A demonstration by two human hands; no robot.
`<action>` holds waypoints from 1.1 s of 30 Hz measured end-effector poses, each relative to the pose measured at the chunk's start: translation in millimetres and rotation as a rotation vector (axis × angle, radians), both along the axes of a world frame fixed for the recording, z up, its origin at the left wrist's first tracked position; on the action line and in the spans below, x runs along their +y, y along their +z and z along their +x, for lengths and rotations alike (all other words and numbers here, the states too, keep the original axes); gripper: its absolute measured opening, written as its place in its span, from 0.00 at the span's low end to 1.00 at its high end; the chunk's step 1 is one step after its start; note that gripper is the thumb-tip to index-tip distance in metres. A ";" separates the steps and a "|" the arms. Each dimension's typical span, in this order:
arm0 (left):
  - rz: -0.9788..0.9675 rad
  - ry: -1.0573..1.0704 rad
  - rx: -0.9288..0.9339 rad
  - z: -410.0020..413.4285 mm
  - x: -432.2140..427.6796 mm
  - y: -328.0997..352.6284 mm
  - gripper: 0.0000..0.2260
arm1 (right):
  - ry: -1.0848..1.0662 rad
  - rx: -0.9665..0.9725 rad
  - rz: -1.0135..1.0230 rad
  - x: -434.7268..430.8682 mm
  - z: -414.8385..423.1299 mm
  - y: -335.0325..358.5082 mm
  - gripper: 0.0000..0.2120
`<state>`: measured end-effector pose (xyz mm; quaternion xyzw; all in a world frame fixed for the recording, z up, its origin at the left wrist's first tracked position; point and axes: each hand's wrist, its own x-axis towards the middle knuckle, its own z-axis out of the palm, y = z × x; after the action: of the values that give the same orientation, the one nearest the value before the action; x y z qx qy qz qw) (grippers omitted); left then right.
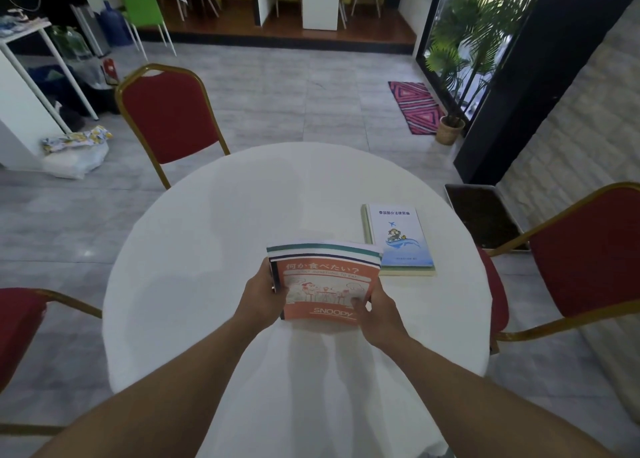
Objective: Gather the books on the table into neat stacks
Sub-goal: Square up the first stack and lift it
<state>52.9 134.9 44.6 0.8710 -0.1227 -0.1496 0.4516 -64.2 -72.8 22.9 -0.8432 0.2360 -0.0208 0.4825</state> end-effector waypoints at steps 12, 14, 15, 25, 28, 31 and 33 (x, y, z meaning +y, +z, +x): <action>-0.046 0.025 0.028 -3.8 0.8 5.8 0.20 | 0.011 -0.019 0.017 -1.6 -2.2 -1.4 0.14; -0.044 0.024 0.022 -5.1 0.7 5.5 0.18 | 0.004 -0.017 0.017 -2.4 -3.1 -4.2 0.13; -0.045 0.025 0.023 -5.1 0.4 5.5 0.18 | 0.005 -0.014 0.014 -3.1 -2.5 -4.9 0.13; -0.033 0.023 0.034 -4.4 -0.9 10.3 0.17 | -0.025 -0.024 0.056 -0.7 0.2 -4.2 0.13; -0.017 0.029 0.047 -3.5 -1.3 10.5 0.17 | -0.018 -0.013 0.052 -1.6 1.3 -4.2 0.13; 0.016 0.000 0.082 -5.0 -2.3 9.7 0.19 | 0.006 0.023 0.049 -3.0 2.2 -6.9 0.15; 0.042 -0.009 0.118 -8.5 -2.5 6.8 0.18 | 0.011 0.055 0.056 -3.1 2.4 -12.1 0.14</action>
<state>44.4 132.4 51.4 0.8693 -0.0966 -0.2052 0.4392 -61.8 -75.9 10.8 -0.8309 0.2448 0.0116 0.4996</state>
